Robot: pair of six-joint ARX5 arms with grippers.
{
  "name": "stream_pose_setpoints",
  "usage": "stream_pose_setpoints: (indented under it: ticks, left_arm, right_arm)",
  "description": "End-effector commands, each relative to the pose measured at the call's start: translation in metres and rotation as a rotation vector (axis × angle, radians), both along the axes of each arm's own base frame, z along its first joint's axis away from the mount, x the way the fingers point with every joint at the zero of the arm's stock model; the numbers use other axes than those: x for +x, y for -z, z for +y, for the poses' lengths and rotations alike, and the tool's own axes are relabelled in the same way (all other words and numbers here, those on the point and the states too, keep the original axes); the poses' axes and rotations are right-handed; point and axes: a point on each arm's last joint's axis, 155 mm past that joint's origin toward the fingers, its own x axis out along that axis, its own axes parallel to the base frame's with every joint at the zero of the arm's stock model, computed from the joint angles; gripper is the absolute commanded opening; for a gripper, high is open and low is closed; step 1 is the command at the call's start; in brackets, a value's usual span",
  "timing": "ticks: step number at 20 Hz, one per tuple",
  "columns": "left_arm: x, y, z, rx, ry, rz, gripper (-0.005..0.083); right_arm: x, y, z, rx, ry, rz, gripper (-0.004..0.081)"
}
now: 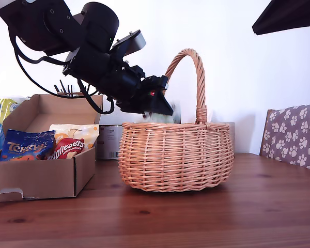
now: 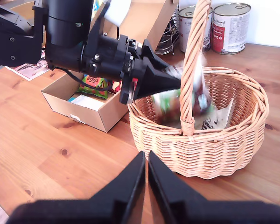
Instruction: Move the bags of Easter eggs from the cardboard box on the left into the woven basket on the right side.
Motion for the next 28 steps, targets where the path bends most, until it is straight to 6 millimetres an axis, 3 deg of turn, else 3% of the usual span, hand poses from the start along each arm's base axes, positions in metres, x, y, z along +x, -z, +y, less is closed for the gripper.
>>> stream_pose_setpoints:
  ticks: [1,5,9,11,13,14,20,28]
  left_arm:
    - [0.002,0.005,-0.004,0.027,0.020,-0.027,0.0771]
    - [0.002,-0.011,-0.005,0.059,0.045,-0.053,0.0770]
    - [-0.008,-0.026,0.008,0.134,0.040,0.003,0.0632]
    - [-0.019,-0.039,0.020,0.176,0.029,0.025,0.0408]
    - [-0.030,-0.055,0.036,0.222,0.009,0.020,0.0066]
    - [-0.035,-0.065,0.046,0.238,-0.010,0.015,-0.0032]
    - [-0.050,-0.099,0.116,0.277,-0.162,0.019,-0.0019]
    - [-0.067,-0.062,0.232,0.271,-0.383,0.082,-0.0019]
  right_arm:
    - [0.000,-0.003,0.002,0.005,-0.008,-0.012,-0.0012]
    - [0.000,-0.003,0.002,0.005,-0.008,-0.012,-0.0012]
    - [-0.001,-0.002,0.002,0.001,-0.008,-0.005,-0.0012]
    - [-0.001,-0.002,0.002,0.003,-0.008,-0.007,-0.0012]
    - [-0.001,-0.002,0.002,0.003,-0.008,-0.008,-0.0012]
    - [-0.001,-0.002,0.002,0.002,-0.008,-0.007,-0.0012]
    - [-0.001,-0.002,0.002,0.002,-0.008,-0.008,-0.0012]
    - [-0.001,-0.002,0.002,0.003,-0.007,-0.008,-0.0012]
